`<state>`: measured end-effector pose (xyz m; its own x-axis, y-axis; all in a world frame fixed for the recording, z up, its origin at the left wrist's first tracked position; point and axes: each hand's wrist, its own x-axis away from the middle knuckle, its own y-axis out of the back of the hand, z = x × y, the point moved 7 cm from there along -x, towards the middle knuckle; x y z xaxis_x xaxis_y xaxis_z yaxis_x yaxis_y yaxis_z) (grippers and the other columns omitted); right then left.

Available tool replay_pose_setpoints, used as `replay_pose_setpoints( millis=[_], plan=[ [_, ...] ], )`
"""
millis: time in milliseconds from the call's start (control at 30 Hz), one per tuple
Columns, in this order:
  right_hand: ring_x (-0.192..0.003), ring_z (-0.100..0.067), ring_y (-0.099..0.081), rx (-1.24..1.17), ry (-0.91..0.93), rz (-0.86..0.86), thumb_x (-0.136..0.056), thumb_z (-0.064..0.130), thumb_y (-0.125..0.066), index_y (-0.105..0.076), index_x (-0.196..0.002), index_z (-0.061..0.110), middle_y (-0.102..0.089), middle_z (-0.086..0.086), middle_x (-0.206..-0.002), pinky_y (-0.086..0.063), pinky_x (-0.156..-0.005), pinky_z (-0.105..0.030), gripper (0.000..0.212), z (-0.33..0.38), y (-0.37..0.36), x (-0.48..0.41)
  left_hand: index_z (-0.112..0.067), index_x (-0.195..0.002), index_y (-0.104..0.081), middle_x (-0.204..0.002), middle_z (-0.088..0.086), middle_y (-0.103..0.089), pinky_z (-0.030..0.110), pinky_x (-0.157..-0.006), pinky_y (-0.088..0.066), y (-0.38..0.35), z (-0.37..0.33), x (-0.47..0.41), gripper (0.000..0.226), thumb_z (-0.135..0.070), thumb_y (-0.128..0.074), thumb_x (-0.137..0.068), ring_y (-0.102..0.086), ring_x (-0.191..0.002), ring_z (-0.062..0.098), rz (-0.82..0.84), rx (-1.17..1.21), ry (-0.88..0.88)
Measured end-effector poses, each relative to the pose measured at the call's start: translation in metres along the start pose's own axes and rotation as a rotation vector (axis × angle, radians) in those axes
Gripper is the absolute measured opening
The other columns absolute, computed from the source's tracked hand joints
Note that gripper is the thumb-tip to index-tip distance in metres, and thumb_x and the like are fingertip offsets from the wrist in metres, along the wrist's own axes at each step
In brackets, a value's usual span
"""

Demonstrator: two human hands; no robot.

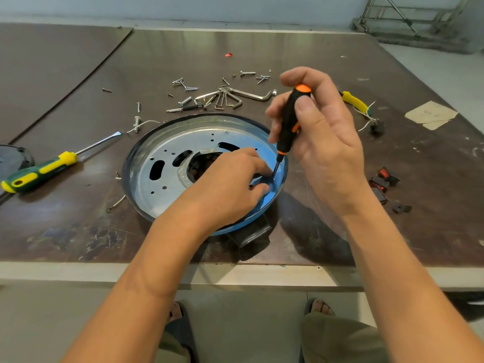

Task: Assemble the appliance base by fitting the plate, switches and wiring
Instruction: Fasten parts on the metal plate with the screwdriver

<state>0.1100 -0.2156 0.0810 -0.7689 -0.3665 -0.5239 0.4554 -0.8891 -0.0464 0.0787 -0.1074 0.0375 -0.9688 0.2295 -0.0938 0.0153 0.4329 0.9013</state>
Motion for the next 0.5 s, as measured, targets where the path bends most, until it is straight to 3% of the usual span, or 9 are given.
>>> replay_pose_setpoints(
  millis=[100, 200, 300, 367, 433, 500],
  plan=[
    [-0.087, -0.028, -0.052, -0.031, -0.008, 0.010, -0.102, 0.004, -0.032, -0.048, -0.122, 0.007, -0.059, -0.017, -0.103, -0.046, -0.075, -0.040, 0.025, -0.0009, -0.0028, -0.0023, -0.021, -0.121, -0.069, -0.117, -0.004, -0.061, 0.026, -0.092, -0.043, -0.0002, 0.0012, 0.0002, 0.028, -0.026, -0.064, -0.094, -0.057, -0.106, 0.015, -0.017, 0.000, 0.003],
    [-0.105, -0.028, -0.066, -0.003, 0.013, -0.046, -0.099, -0.001, -0.052, -0.051, -0.121, 0.001, -0.067, -0.019, -0.115, -0.054, -0.089, -0.039, 0.022, 0.0007, -0.0021, -0.0051, -0.019, -0.118, -0.070, -0.111, -0.005, -0.062, 0.020, -0.082, -0.037, 0.0006, 0.0014, 0.0004, 0.026, -0.026, -0.066, -0.093, -0.058, -0.099, 0.014, -0.042, 0.021, 0.014],
    [-0.093, -0.026, -0.068, -0.044, 0.007, -0.118, -0.093, -0.004, -0.063, -0.049, -0.111, 0.008, -0.068, -0.017, -0.101, -0.055, -0.084, -0.034, 0.026, -0.0018, 0.0011, -0.0076, -0.020, -0.119, -0.069, -0.112, -0.005, -0.061, 0.019, -0.083, -0.037, -0.0002, 0.0016, 0.0006, 0.026, -0.026, -0.065, -0.094, -0.057, -0.099, 0.012, -0.038, 0.017, 0.014],
    [-0.082, -0.020, -0.059, -0.058, -0.021, -0.103, -0.096, 0.002, -0.060, -0.048, -0.110, 0.010, -0.059, -0.015, -0.093, -0.051, -0.076, -0.030, 0.020, -0.0039, -0.0002, -0.0091, -0.020, -0.120, -0.069, -0.113, -0.005, -0.060, 0.021, -0.084, -0.038, -0.0002, 0.0012, 0.0005, 0.026, -0.026, -0.064, -0.094, -0.056, -0.100, 0.013, -0.038, 0.014, 0.010],
    [-0.082, -0.017, -0.054, -0.157, -0.053, -0.077, -0.104, 0.013, -0.046, -0.051, -0.115, 0.010, -0.057, -0.012, -0.092, -0.047, -0.076, -0.028, 0.013, -0.0071, -0.0007, -0.0096, -0.020, -0.121, -0.069, -0.116, -0.005, -0.060, 0.022, -0.086, -0.039, -0.0003, 0.0008, 0.0010, 0.027, -0.026, -0.063, -0.095, -0.056, -0.103, 0.014, -0.034, 0.014, 0.009],
    [-0.087, -0.017, -0.056, -0.227, -0.077, -0.079, -0.107, 0.014, -0.036, -0.054, -0.122, 0.005, -0.061, -0.009, -0.094, -0.047, -0.080, -0.030, 0.026, -0.0079, -0.0009, -0.0090, -0.020, -0.122, -0.068, -0.118, -0.005, -0.060, 0.024, -0.089, -0.039, -0.0006, 0.0005, 0.0012, 0.028, -0.027, -0.063, -0.095, -0.056, -0.106, 0.015, -0.032, 0.008, 0.008]
  ],
)
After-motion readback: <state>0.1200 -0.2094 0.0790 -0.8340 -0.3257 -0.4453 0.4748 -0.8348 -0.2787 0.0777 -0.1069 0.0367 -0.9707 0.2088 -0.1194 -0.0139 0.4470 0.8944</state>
